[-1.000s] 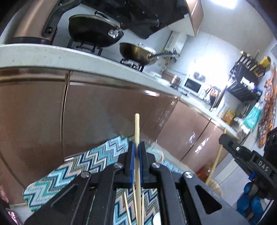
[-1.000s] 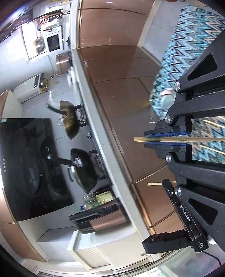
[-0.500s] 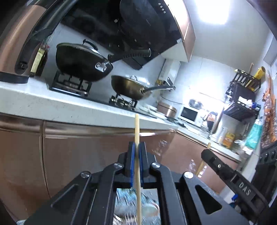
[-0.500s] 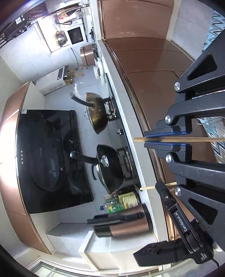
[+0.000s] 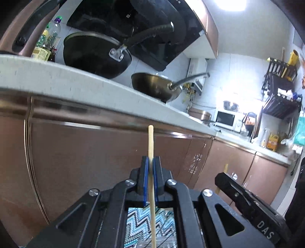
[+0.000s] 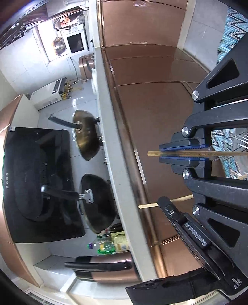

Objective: Organize utensils
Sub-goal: 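Open the left tool over the holder while the right tool drops its chopstick in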

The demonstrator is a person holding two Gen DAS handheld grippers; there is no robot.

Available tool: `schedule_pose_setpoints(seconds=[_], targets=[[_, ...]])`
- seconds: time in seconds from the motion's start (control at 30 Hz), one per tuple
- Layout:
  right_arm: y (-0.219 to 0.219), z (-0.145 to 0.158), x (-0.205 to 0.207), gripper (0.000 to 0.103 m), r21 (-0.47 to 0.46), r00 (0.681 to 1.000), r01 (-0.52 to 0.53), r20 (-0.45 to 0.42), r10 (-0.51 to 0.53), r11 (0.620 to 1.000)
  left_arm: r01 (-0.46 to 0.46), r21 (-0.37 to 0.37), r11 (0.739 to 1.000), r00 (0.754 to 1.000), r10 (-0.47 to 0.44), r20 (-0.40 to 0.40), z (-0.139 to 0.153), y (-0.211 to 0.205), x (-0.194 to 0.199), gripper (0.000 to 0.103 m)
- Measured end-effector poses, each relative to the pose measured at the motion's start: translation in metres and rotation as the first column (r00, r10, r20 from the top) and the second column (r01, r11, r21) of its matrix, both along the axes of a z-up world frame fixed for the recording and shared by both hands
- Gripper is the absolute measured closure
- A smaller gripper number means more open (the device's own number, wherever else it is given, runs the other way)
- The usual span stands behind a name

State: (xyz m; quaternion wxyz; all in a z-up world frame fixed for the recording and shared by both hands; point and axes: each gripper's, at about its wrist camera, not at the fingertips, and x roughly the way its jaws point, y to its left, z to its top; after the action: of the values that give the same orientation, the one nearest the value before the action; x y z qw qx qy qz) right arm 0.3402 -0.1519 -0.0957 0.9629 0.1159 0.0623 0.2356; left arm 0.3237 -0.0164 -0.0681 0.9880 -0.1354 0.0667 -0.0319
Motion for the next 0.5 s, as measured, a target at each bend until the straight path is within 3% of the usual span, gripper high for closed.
schedule_pose_setpoints(seconds=[0.13, 0.23, 0.5], targets=[[-0.001, -0.01, -0.004, 0.096, -0.011, 1.0, -0.005, -0.016, 0.005, 1.0, 0.016, -0.006, 1.0, 1.0, -0.016, -0.021, -0.014, 0.0, -0.001, 0.097], [-0.003, -0.009, -0.01, 0.088, -0.017, 1.0, 0.002, -0.018, -0.002, 1.0, 0.032, -0.008, 0.999, 0.999, -0.032, -0.041, -0.015, 0.002, -0.004, 0.094], [-0.016, 0.019, -0.045, 0.082, -0.034, 0.999, 0.047, -0.001, -0.047, 0.998, 0.04, -0.014, 0.999, 0.998, -0.041, -0.05, 0.007, 0.017, -0.04, 0.087]])
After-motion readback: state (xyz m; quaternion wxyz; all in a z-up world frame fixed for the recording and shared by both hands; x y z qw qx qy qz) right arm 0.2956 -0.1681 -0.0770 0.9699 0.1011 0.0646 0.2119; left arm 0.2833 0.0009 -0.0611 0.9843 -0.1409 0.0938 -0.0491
